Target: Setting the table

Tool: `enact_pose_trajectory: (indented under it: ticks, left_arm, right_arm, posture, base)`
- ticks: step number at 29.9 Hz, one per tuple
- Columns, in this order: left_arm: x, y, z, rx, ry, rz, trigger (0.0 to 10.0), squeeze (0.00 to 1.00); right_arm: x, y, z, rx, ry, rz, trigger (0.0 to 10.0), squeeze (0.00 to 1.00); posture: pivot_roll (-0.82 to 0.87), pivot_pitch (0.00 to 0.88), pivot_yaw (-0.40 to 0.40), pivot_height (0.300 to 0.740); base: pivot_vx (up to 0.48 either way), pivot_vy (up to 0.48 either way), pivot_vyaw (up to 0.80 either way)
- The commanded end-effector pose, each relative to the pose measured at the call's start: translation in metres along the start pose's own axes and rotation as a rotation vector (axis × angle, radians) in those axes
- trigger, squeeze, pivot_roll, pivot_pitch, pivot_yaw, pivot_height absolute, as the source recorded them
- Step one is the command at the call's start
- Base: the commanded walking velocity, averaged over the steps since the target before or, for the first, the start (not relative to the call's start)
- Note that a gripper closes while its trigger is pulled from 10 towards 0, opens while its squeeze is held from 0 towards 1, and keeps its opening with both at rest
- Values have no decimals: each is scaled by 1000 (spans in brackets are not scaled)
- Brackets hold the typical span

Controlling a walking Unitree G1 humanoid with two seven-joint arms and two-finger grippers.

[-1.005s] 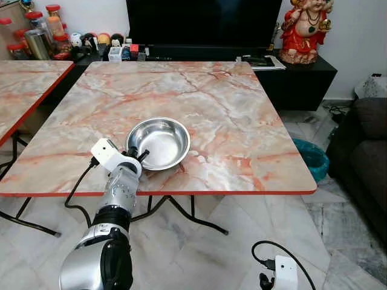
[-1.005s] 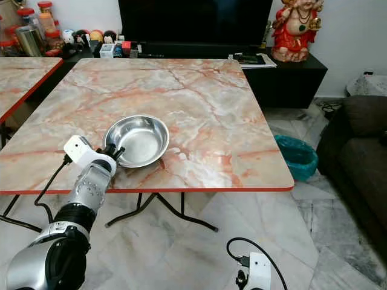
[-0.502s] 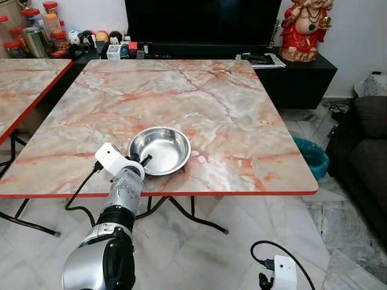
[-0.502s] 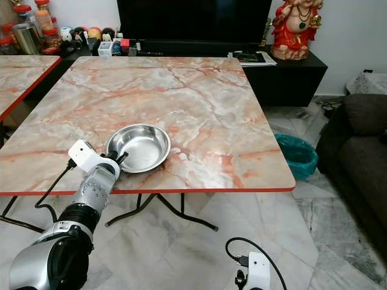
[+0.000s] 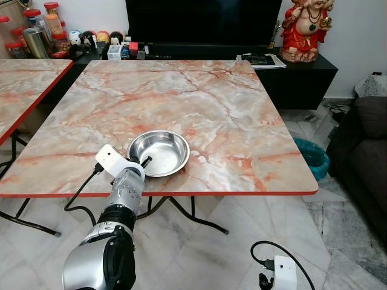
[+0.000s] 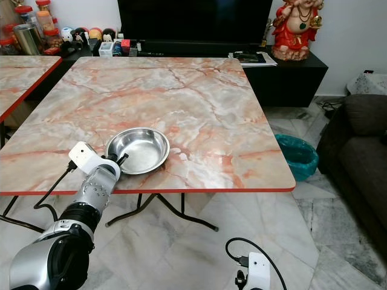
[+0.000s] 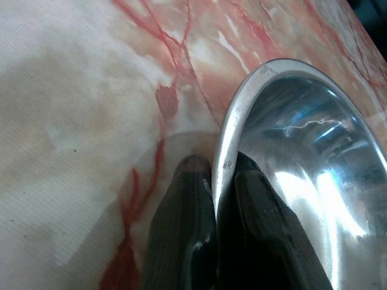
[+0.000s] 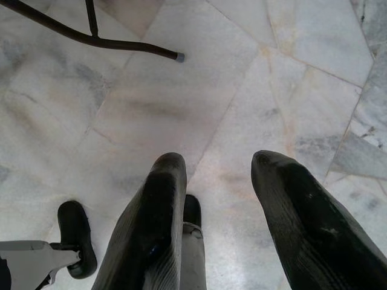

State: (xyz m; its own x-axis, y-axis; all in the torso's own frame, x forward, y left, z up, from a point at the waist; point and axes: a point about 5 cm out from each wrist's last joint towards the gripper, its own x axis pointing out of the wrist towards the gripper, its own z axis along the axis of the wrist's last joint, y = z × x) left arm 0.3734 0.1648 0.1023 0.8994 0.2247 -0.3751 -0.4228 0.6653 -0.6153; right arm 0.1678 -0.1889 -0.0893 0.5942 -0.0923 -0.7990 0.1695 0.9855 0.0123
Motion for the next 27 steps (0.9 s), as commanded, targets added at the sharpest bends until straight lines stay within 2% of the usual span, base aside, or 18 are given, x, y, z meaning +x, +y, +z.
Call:
enact_pose_trajectory:
  ticks: [1, 16, 27]
  left_arm:
    - [1, -7, 3, -9, -9, -3, 10000, 1000]
    - [1, -8, 5, -19, -20, 0, 10000, 1000]
    - [-2, -6, 21, -48, -81, -15, 10000, 1000]
  right_arm:
    - [0, 0, 2, 10, -3, -2, 10000, 0]
    - [1, 0, 3, 8, -5, -2, 10000, 0]
    - [1, 1, 6, 1, -9, 5, 10000, 0]
  posture:
    - [24, 0, -20, 736]
    - [27, 0, -24, 736]
    - [42, 0, -32, 736]
  base:
    - [0, 0, 0]
    - [0, 0, 0]
    - [0, 0, 0]
